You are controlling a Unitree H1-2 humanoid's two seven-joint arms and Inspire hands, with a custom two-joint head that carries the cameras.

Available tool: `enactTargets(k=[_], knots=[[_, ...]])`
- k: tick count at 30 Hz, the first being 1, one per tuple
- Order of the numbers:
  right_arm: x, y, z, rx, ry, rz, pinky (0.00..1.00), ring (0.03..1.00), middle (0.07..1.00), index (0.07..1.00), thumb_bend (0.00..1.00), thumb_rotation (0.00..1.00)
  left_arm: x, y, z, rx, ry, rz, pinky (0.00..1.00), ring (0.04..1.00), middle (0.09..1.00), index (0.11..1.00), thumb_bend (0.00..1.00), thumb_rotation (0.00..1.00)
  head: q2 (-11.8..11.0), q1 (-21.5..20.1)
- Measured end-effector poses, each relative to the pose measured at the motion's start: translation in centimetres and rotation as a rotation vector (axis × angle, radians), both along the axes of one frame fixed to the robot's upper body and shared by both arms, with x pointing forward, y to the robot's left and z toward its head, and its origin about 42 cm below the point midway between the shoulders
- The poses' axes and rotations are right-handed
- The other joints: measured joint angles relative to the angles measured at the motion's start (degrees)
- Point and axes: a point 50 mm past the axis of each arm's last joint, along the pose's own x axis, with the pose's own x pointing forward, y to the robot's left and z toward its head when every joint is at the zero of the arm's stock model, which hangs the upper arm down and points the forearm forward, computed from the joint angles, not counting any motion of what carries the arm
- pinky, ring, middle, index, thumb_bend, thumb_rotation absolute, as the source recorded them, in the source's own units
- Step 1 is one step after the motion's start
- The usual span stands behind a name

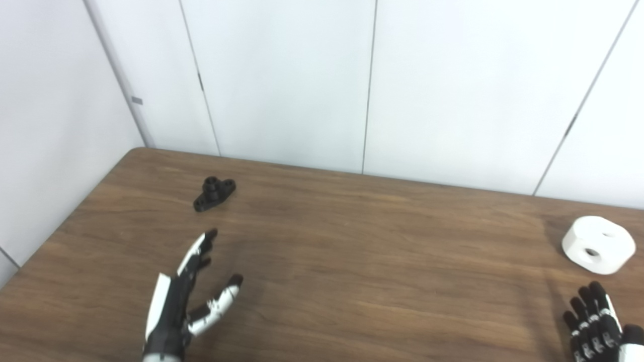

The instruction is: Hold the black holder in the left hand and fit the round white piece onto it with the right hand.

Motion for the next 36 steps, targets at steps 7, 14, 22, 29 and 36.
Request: enactTargets(k=[7,14,22,29,36], knots=[[0.0,0.0,0.0,-0.002,-0.006,0.0,1.0,1.0,1.0,1.0,0.67,1.0,2.4,0.9,1.0,0.139,-0.034,0.112,0.9,0.927,0.93,0.897,0.72,0.26,-0.35,0.18],[0.0,0.0,0.0,-0.011,-0.008,-0.001,1.0,1.0,1.0,1.0,0.67,1.0,4.2,3.5,1.8,0.279,0.026,0.207,0.93,0.952,0.943,0.906,0.77,0.34,-0.62,0.18],[0.0,0.0,0.0,-0.015,-0.009,0.0,1.0,1.0,0.999,1.0,0.68,1.0,7.5,4.9,2.7,0.333,0.01,0.224,0.98,0.975,0.93,0.898,0.79,0.3,-0.7,-0.26],[0.0,0.0,0.0,-0.012,-0.009,0.0,1.0,0.992,0.986,1.0,0.67,1.0,9.7,6.2,2.5,0.343,0.046,0.239,1.0,0.985,0.947,0.892,0.8,0.34,-0.53,-0.53],[0.0,0.1,0.0,-0.013,-0.008,0.002,1.0,0.985,0.981,0.998,0.67,1.0,12.2,7.1,2.2,0.436,0.117,0.266,1.0,0.992,0.95,0.871,0.84,0.39,-0.27,-0.88]])
